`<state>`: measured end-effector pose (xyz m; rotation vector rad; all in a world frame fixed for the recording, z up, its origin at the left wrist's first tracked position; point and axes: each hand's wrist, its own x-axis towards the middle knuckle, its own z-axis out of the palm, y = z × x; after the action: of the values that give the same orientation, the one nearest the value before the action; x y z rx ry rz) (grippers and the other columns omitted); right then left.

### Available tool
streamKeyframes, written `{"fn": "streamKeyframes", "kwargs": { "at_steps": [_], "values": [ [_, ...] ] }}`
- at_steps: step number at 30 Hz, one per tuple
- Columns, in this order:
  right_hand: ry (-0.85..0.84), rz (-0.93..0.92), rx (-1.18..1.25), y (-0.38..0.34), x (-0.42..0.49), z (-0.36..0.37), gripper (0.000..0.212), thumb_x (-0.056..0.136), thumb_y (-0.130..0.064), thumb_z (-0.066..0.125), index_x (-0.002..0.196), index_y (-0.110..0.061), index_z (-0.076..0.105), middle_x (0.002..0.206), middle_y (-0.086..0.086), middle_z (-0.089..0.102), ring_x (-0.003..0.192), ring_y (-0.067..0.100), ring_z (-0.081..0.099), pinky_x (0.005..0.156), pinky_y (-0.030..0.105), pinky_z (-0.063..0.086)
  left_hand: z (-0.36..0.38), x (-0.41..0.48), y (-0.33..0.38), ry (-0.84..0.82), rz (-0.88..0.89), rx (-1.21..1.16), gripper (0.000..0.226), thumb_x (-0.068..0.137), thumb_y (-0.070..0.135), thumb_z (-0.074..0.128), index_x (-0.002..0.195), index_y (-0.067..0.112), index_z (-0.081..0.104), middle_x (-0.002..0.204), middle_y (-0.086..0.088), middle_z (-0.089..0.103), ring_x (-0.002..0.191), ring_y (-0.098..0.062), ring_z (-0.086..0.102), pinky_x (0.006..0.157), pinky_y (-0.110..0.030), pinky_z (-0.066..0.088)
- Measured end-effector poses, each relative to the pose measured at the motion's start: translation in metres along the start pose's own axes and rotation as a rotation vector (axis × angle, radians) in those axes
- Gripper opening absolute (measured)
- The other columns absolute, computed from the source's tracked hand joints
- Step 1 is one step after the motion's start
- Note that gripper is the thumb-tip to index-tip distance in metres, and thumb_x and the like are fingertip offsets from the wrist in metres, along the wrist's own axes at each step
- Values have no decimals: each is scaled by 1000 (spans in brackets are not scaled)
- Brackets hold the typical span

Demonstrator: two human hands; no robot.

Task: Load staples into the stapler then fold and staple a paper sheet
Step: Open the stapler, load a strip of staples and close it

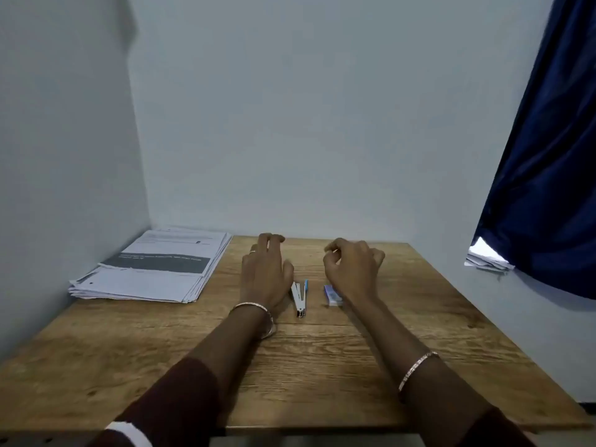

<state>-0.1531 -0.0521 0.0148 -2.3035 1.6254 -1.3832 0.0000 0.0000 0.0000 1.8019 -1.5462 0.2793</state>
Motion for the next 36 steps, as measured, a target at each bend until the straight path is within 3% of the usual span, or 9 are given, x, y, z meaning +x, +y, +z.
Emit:
{"fn": "streamKeyframes", "kwargs": {
  "at_steps": [3, 8, 12, 16, 21, 24, 28, 32, 36],
  "values": [
    [-187, 19, -20, 0, -1, 14, 18, 88, -32, 61, 79, -23, 74, 75, -11, 70, 92, 15, 64, 84, 37, 24, 8, 3, -8, -67, -83, -56, 38, 91, 24, 57, 127, 14, 56, 131, -8, 55, 114, -29, 57, 94, -41, 45],
    [-322, 56, -75, 1, -1, 35, 30, 85, -51, 66, 77, -24, 76, 77, -11, 72, 93, 14, 63, 92, 45, 29, 21, 7, -20, -152, -179, -147, 37, 93, 27, 56, 127, 14, 54, 123, -8, 61, 112, -28, 58, 94, -42, 46],
    [-391, 59, -78, 0, 2, 44, 33, 87, -54, 65, 83, -25, 79, 79, -11, 74, 95, 15, 62, 96, 48, 30, 26, 11, -25, -173, -228, -232, 30, 93, 31, 60, 118, 15, 57, 92, -2, 68, 94, -23, 64, 75, -36, 48],
    [-395, 97, -23, -1, 5, 47, 27, 88, -48, 71, 82, -24, 81, 76, -11, 73, 89, 14, 60, 96, 47, 32, 31, 9, -24, -210, -241, -247, 19, 90, 33, 62, 104, 19, 62, 76, 8, 67, 74, -10, 61, 54, -26, 35],
    [-372, 132, 23, -1, 6, 43, 18, 84, -36, 75, 76, -21, 80, 69, -9, 72, 84, 15, 67, 98, 44, 44, 33, 10, -17, -261, -284, -343, 16, 86, 36, 69, 90, 21, 69, 77, 7, 71, 73, -10, 66, 56, -23, 42],
    [-333, 162, 135, -3, 5, 38, 10, 79, -23, 77, 70, -19, 80, 66, -5, 75, 70, 16, 73, 78, 42, 61, 32, 11, -16, -289, -341, -431, 14, 84, 34, 73, 85, 21, 70, 70, 9, 71, 62, -4, 65, 49, -19, 43],
    [-198, 211, 229, -2, 8, 32, 8, 75, -19, 78, 67, -20, 79, 56, -11, 69, 60, 8, 70, 54, 24, 54, 28, 14, -14, -414, -516, -800, 29, 86, 32, 75, 84, 3, 71, 65, -9, 73, 56, -22, 62, 46, -25, 46],
    [-120, 236, 418, -2, 8, 28, 3, 77, -15, 80, 74, -17, 80, 65, -5, 75, 63, 11, 74, 66, 41, 65, 27, 13, -12, -418, -496, -935, 24, 87, 30, 75, 76, 8, 74, 67, -7, 73, 55, -21, 61, 47, -23, 45],
    [-153, 216, 599, 0, 7, 24, 3, 82, -23, 79, 82, -20, 81, 74, -8, 78, 72, 8, 74, 75, 37, 64, 29, 13, -12, -263, -402, -850, 34, 93, 26, 66, 60, 18, 64, 49, 13, 57, 45, -5, 49, 53, -25, 39]
  ]
}}
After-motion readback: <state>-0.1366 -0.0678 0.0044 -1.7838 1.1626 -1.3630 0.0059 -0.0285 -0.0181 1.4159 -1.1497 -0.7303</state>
